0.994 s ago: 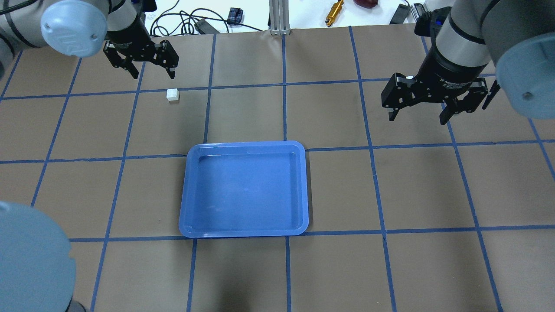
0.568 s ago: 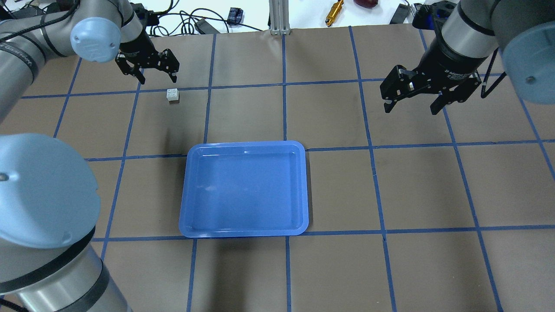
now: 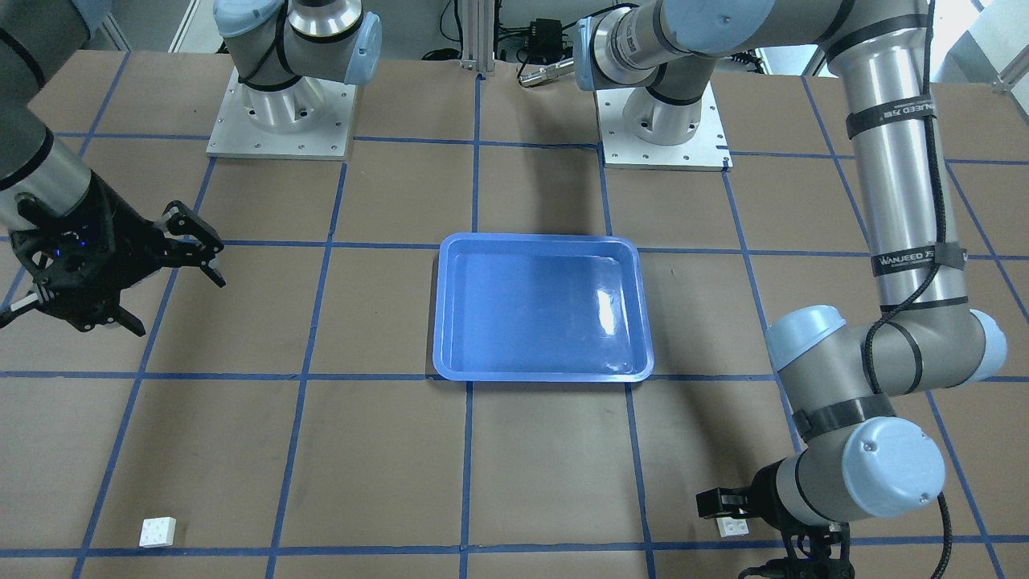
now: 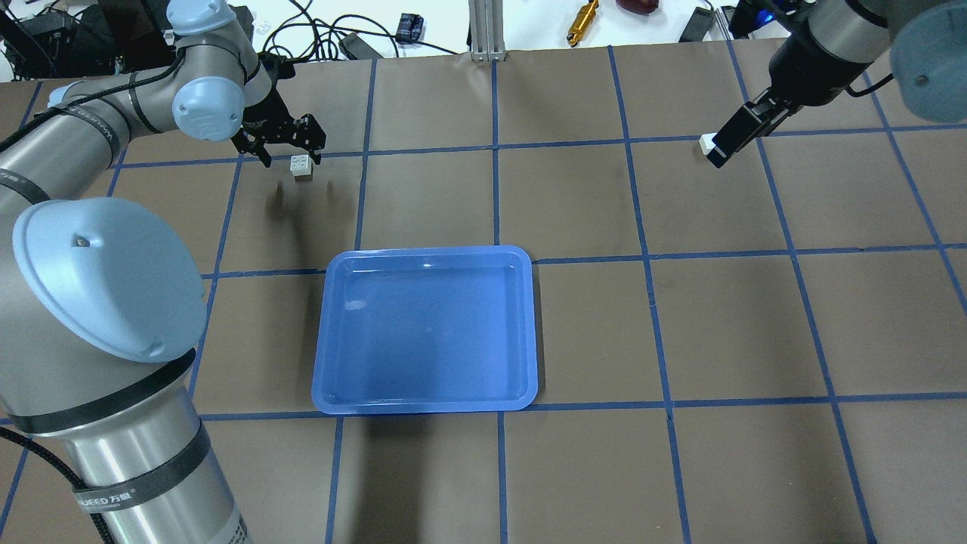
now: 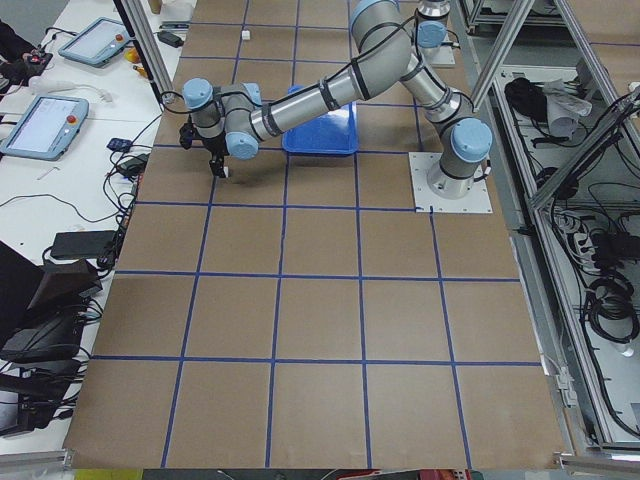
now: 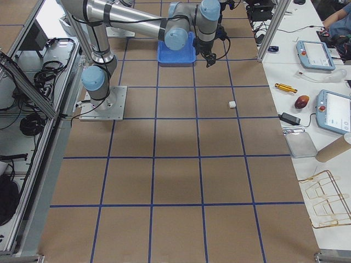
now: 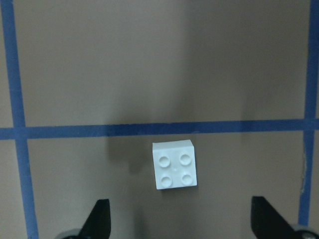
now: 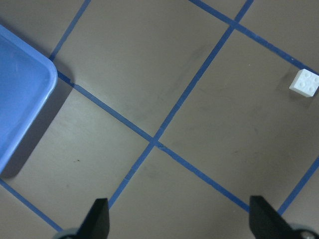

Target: Assemble white blocks and place on blue tray

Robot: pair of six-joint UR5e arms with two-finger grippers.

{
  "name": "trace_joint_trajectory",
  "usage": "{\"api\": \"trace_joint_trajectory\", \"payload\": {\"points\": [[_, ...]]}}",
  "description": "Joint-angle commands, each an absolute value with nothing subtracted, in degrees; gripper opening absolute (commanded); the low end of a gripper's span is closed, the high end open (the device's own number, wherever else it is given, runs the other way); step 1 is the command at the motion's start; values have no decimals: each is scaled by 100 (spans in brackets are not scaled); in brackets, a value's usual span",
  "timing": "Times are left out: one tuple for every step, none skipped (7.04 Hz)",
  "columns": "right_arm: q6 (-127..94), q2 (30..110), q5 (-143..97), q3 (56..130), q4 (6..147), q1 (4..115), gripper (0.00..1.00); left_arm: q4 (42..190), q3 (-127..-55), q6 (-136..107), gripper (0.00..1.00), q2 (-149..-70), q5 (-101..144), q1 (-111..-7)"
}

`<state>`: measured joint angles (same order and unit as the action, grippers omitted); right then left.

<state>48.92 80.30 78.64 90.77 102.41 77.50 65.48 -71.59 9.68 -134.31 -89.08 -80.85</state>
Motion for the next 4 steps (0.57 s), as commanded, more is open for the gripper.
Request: {"api": "trace_joint_trajectory", "payload": {"points": [[5490, 7368, 7431, 8790, 10897, 7394, 100, 6486, -7172, 914, 85, -13517, -8895, -8086], [6729, 7156, 7140, 8772, 10916, 7183, 100, 6391, -7154, 966, 65, -13535, -8886, -8086], [7637, 6902, 7128, 8737, 10951, 7102, 100, 6390, -7154, 897, 34, -13526, -8886, -8086], [8325, 6604, 7119, 8571, 10986, 7084, 100, 6390, -7189, 888, 17, -13526, -8868, -8086]]}}
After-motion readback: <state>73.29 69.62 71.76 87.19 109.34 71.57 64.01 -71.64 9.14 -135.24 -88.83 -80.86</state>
